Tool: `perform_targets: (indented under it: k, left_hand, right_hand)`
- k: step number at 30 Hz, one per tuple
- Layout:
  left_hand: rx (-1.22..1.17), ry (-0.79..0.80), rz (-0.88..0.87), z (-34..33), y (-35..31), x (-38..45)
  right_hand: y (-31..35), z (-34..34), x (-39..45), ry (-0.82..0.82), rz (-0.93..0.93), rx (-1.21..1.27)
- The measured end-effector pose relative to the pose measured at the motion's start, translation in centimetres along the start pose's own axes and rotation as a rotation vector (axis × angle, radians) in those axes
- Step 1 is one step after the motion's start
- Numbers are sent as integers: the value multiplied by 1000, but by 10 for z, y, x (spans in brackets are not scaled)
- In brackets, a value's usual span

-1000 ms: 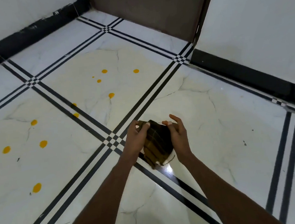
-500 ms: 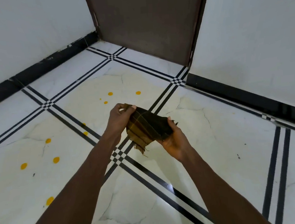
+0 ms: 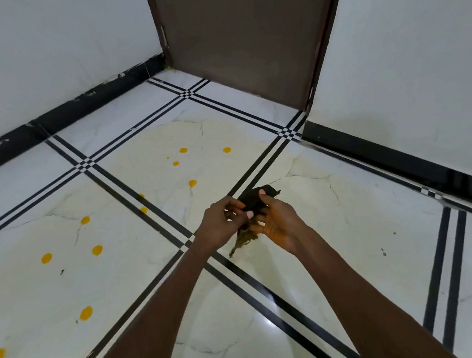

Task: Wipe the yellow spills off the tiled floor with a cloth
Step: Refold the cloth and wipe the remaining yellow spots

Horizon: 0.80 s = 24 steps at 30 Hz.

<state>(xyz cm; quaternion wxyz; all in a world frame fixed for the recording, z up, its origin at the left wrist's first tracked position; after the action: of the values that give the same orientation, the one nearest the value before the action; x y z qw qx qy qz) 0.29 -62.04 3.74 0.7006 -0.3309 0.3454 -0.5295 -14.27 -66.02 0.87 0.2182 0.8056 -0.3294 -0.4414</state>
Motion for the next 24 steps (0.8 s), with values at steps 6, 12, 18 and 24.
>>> perform_targets:
  k: [6,12,18,24]
  left_hand:
    - [8,-59,89,7,20,1]
    - [-405,59,316,0,37,-4]
    - [-509,20,404,13,38,-3]
    - [-311,-146,130,32,-2,17]
  right_hand:
    - [-14,-11,2,87,16,-115]
    - [-14,-1,0,95,34,-262]
    - [-20,23,3,35,19,-192]
    - [-20,55,13,-51,19,-208]
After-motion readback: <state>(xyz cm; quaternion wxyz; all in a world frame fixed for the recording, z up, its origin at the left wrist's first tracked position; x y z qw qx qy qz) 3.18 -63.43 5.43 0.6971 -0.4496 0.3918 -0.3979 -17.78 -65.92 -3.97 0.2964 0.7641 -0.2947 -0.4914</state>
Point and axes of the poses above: each hand's wrist, its own x-axis towards the middle knuckle, its own z-axis out of the back of the hand, y = z × x, the point moved 7 cm from there along x, towards the middle knuckle, and after that the axes turned 4 degrees about x, right-handed, at the moved point
